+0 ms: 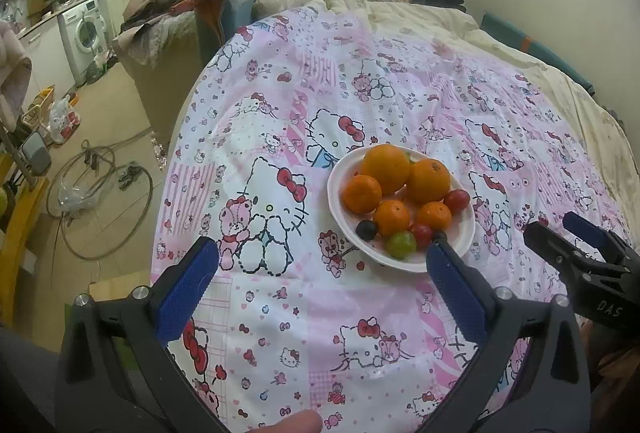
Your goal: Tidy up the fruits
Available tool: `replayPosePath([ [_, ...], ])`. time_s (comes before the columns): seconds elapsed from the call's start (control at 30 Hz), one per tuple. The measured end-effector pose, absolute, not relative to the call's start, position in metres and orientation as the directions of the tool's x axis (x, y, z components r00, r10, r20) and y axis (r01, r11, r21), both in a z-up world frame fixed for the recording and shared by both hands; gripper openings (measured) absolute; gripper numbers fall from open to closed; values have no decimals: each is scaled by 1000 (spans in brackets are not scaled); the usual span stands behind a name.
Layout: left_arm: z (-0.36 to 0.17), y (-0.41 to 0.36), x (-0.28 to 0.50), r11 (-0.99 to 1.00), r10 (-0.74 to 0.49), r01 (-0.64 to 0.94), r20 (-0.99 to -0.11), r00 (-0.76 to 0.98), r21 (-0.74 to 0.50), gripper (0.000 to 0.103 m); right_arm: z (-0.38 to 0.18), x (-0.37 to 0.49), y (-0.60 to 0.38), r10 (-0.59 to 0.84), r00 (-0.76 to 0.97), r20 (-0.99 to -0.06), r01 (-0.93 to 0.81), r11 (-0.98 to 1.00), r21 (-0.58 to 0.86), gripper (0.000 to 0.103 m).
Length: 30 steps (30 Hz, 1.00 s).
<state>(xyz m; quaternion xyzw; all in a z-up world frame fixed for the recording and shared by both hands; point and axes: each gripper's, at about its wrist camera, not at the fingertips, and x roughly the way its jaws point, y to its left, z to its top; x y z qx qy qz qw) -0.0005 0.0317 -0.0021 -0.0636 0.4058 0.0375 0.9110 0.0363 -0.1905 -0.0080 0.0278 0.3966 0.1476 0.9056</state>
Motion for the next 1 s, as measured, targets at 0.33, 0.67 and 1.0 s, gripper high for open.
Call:
replayPosePath([
  [0.33,-1,32,-2,989,18,-120,-746,665,-83,102,-9,36,-191,284,642,-713,-242,956,163,103],
  [0.67,1,28,-2,991,30,-115,-739,673,-65,102,-8,37,-191,289,637,-714,-240,955,172,103],
  [1.0,2,29,-3,991,35,-120,-735,678,-64,103,-10,37,-190,289,636,-716,-243,955,170,103],
])
